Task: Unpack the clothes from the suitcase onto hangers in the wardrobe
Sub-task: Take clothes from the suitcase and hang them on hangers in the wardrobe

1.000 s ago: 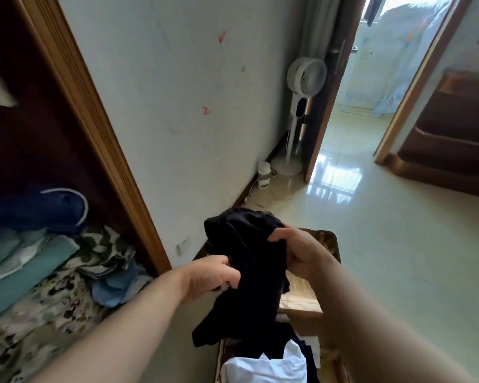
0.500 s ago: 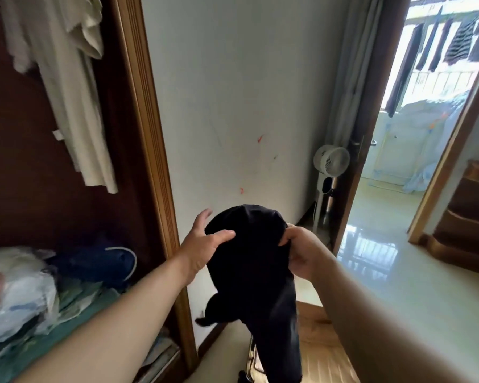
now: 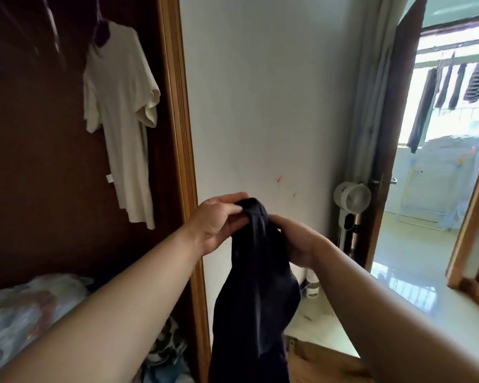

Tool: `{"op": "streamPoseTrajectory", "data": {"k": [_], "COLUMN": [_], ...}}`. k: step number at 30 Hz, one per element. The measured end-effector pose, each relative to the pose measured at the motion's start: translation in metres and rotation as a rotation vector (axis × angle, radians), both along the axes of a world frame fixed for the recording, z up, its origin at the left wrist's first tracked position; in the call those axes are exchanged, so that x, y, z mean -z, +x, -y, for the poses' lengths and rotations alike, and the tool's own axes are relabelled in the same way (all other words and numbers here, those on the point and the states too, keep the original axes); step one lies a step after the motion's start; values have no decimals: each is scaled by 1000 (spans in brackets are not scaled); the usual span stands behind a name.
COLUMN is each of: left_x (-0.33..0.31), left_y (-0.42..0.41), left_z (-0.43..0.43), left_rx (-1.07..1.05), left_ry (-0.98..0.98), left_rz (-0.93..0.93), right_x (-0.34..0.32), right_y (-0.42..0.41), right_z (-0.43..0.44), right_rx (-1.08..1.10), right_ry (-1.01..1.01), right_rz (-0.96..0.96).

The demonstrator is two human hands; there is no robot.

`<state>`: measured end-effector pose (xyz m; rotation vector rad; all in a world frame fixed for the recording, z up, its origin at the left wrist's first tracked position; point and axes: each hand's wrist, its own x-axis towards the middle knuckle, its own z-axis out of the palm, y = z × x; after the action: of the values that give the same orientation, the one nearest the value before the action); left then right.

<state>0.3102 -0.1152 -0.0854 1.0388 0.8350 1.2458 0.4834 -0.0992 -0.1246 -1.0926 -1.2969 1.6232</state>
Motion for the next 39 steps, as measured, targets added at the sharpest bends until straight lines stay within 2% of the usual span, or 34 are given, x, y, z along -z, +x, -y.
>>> {"op": "streamPoseTrajectory", "data": {"k": [2, 5, 6, 8, 11, 12, 14, 18, 23, 26, 29, 35, 39], "left_x": [-12, -25, -28, -33, -30, -24, -10, 16, 18, 9, -5, -46, -62], "left_y": [4, 3, 1, -5, -22, -28, -40, -51, -55, -67, -78, -100, -131], "left_z": [6, 13, 14, 18, 17, 17, 17, 17, 22, 26, 29, 35, 34], "left_rx": [-26, 24, 48, 18, -199, -213, -99, 147, -9, -21, -77, -155, -165], "left_ry": [14, 37, 62, 182, 361, 342, 225, 125, 176, 161, 172, 114, 89], "left_rz": [-17, -85, -156, -401, -775, -867, -953, -959, -1081, -1036, -957, -919, -1036], "right_x": [-17, -30, -34, -40, -52, -57, -66, -82, -90, -91, -93, -99, -105], "right_y": [-2, -7, -10, -16, -19, -19, -19, -19, -22, -21, -22, -34, -65], "right_z": [2, 2, 3, 3, 4, 5, 8, 10, 10, 5, 1, -9, -14], "right_rx": [-66, -122, -86, 4, 70, 77, 84, 92, 191, 237, 155, 75, 77], "right_ry": [3, 201, 244, 271, 242, 224, 207, 197, 200, 157, 194, 334, 394], "right_rz": [-108, 97, 178, 225, 67, 5, -78, -214, -283, -275, -130, 196, 383]}}
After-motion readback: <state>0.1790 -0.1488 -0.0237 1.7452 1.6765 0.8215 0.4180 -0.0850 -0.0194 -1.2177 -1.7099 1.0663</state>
